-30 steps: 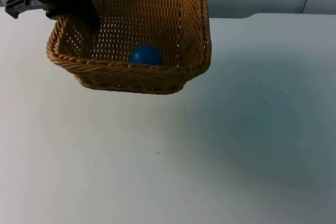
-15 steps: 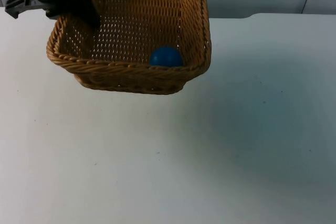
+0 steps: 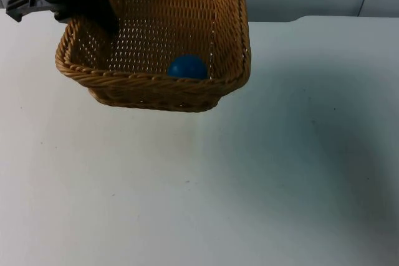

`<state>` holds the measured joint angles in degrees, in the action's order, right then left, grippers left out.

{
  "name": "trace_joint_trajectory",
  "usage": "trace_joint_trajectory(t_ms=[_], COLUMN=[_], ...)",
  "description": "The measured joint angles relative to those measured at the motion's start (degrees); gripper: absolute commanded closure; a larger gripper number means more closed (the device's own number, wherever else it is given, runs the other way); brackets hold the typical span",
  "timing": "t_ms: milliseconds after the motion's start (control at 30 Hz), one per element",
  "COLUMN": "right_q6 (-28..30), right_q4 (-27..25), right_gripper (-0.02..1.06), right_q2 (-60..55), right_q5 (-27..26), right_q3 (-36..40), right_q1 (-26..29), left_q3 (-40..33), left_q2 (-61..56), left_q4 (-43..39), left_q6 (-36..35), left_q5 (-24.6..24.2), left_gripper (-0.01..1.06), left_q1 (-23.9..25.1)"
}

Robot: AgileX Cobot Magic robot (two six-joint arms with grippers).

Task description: Pick up the basket with the left hand and place the ball into the basket with the right hand.

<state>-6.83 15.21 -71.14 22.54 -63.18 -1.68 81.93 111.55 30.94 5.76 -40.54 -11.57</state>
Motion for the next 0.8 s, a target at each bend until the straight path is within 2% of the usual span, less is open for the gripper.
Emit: trace_joint_trajectory(t_ms=[200, 333, 433, 500, 600, 633, 700, 733, 800], right_q6=[-0.26, -3.22, -4.34, -4.59, -4.11, -3.95, -3.95, -3.95, -4.58], right_q4=[-0.56, -4.31, -6.19, -9.31, -10.40, -10.67, -10.95, -10.95, -11.63], right_gripper=[0.00, 0.00, 0.00, 0.00, 0.00, 0.00, 0.00, 0.00, 0.00], right_q2=[0.73, 0.73, 0.73, 0.73, 0.73, 0.81, 0.81, 0.81, 0.58], right_q5=[-4.52, -9.82, -10.58, -9.21, -8.28, -10.59, -18.90, -18.90, -22.18], right_q3=[7.20, 8.93, 8.16, 7.22, 7.15, 7.92, 11.36, 11.36, 13.23], right_q1=[1.82, 1.82, 1.82, 1.82, 1.82, 1.86, 2.50, 2.50, 2.82], left_q3=[0.00, 0.00, 0.00, 0.00, 0.00, 0.00, 0.00, 0.00, 0.00], left_q2=[0.00, 0.00, 0.00, 0.00, 0.00, 0.00, 0.00, 0.00, 0.00], left_q4=[0.00, 0.00, 0.00, 0.00, 0.00, 0.00, 0.00, 0.00, 0.00], left_q6=[0.00, 0.00, 0.09, 0.09, 0.22, 0.22, 0.22, 0.22, 0.34], left_q5=[0.00, 0.00, 0.00, 0.00, 0.00, 0.00, 0.00, 0.00, 0.00], left_gripper=[1.05, 1.05, 1.05, 1.05, 1.05, 1.05, 1.05, 1.05, 1.05], left_q1=[0.00, 0.00, 0.00, 0.00, 0.00, 0.00, 0.00, 0.00, 0.00])
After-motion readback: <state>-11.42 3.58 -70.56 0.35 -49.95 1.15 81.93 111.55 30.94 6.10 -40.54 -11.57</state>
